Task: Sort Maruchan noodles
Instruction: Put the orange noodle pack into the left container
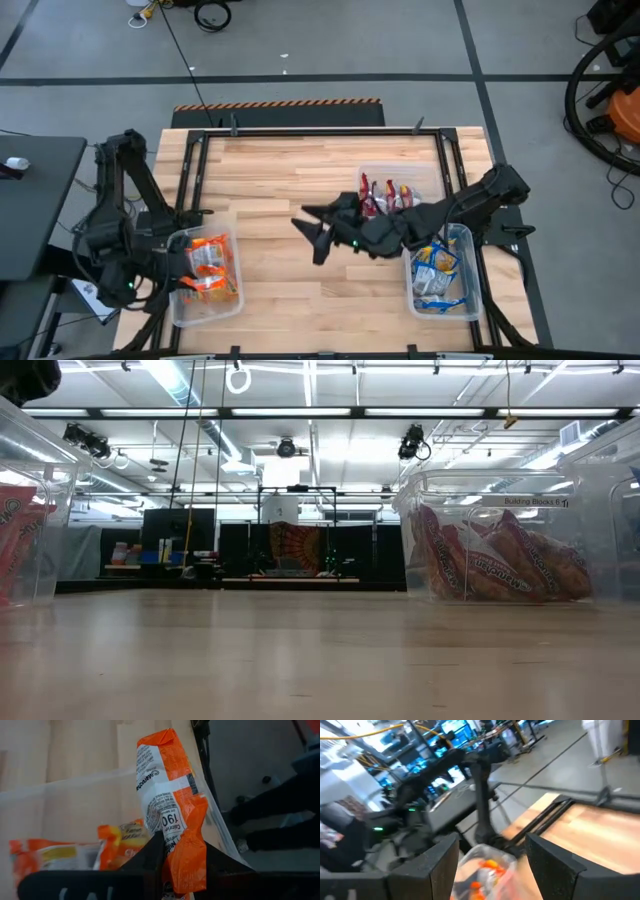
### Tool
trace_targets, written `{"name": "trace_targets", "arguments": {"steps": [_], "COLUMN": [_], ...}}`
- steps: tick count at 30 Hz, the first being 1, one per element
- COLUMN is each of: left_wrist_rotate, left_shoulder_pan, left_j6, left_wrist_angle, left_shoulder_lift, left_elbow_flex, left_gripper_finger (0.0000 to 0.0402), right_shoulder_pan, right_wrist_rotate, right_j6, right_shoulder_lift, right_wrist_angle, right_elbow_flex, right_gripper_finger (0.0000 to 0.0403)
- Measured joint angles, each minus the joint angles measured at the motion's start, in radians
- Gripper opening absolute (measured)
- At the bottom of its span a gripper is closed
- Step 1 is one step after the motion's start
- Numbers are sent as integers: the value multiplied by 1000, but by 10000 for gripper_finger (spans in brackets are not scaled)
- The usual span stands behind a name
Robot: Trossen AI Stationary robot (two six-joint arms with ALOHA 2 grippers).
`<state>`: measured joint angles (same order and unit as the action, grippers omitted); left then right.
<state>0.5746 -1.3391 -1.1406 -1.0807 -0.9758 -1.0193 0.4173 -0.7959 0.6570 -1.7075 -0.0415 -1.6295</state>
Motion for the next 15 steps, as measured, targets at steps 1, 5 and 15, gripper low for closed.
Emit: {"name": "trace_targets", "arguments": {"steps": [1, 5, 15], "left_wrist_rotate": [11, 30, -32], "left_shoulder_pan": [-1, 0, 0], "left_j6": [0, 5, -72], "left_wrist_angle": [37, 152, 321], "left_shoulder_lift": [-1, -2, -29], "left_elbow_flex": [25, 122, 289], "left_gripper_finger": [68, 68, 79], "right_shoulder_pan": [8, 27, 38], "right_wrist_rotate": [0, -1, -15], "right_j6": [19, 94, 122], "right_shoulder_lift": [-8, -17, -42], "right_wrist_angle": [10, -4, 0], "right_elbow_flex": [0, 0, 0], "right_gripper_finger": [234, 234, 234]}}
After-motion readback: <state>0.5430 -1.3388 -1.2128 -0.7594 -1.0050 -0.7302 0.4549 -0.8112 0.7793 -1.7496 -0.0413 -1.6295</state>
